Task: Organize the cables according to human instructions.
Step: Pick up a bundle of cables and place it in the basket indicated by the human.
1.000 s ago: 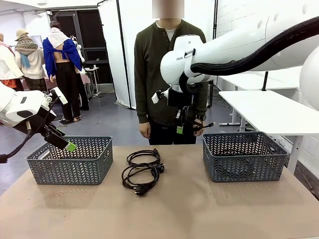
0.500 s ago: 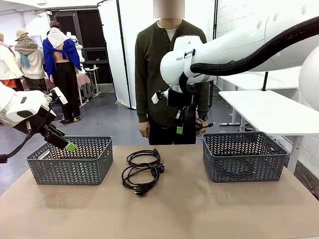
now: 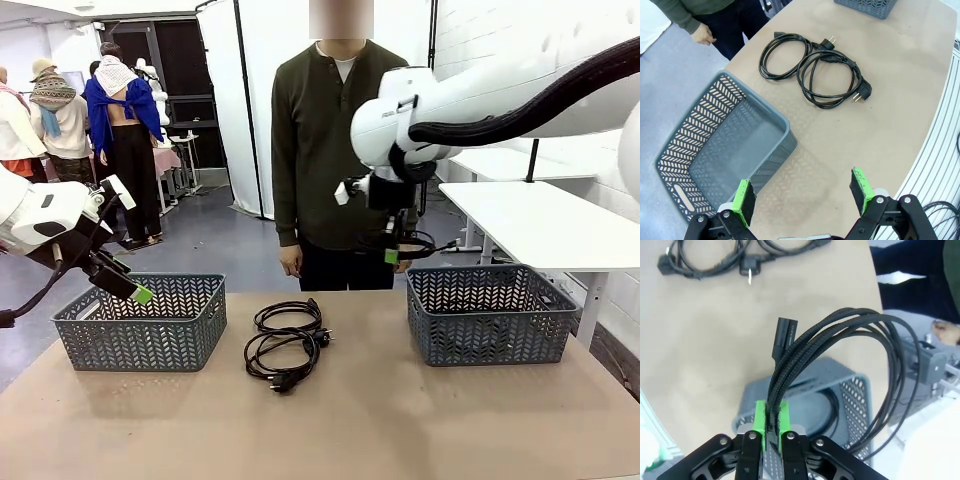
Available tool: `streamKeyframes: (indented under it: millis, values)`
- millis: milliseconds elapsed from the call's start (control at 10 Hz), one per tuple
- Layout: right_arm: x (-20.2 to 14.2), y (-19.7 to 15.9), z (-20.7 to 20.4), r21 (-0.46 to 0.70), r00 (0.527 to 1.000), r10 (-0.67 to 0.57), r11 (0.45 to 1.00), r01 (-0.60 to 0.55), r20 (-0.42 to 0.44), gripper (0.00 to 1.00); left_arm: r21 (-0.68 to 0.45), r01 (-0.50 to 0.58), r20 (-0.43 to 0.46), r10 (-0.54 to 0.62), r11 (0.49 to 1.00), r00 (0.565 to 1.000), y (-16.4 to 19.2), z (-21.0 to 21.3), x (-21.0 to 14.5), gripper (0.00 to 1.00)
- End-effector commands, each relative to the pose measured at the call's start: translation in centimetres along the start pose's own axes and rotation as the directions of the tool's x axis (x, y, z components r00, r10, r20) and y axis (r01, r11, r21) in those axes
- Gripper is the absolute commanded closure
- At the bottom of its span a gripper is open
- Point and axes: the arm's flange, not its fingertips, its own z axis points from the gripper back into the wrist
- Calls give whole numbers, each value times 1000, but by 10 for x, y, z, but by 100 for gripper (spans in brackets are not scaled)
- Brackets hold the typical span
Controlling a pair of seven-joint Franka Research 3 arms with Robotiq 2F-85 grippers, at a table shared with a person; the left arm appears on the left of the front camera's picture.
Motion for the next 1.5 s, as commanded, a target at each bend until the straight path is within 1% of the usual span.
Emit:
streamKeyframes:
  millis: [0, 100, 300, 500, 700, 1000, 1100, 1300, 1400]
  values:
    - [-41, 2, -5, 19, 999, 45, 999, -46, 22, 100, -1, -6, 2, 6, 1000, 1000, 1, 0, -1, 0]
    - [-59, -3, -7, 17, 998, 57, 998, -57, 20, 100, -1, -6, 2, 6, 1000, 1000, 1, 0, -1, 0]
    - [-95, -18, -10, 39, 995, 86, 995, -88, 45, 100, -1, -6, 2, 6, 1000, 1000, 1, 0, -1, 0]
    - [-123, -31, -12, 15, 992, 122, 992, -123, 32, 100, -1, -6, 2, 6, 1000, 1000, 1, 0, -1, 0]
    - [-147, -35, -19, 14, 992, 126, 992, -126, 19, 100, -1, -6, 2, 6, 1000, 1000, 1, 0, -1, 0]
    - [-169, -36, -32, 11, 987, 157, 987, -158, 27, 100, -1, -6, 2, 6, 1000, 1000, 1, 0, -1, 0]
    - [-173, -36, -38, -6, 985, 170, 985, -170, 14, 100, -1, -6, 2, 6, 1000, 1000, 1, 0, -1, 0]
    - [-178, -34, -49, -15, 979, 202, 979, -201, 10, 100, -1, -6, 2, 6, 1000, 1000, 1, 0, -1, 0]
    - [-179, -34, -54, -3, 980, 199, 980, -199, 3, 100, -1, -6, 2, 6, 1000, 1000, 1, 0, -1, 0]
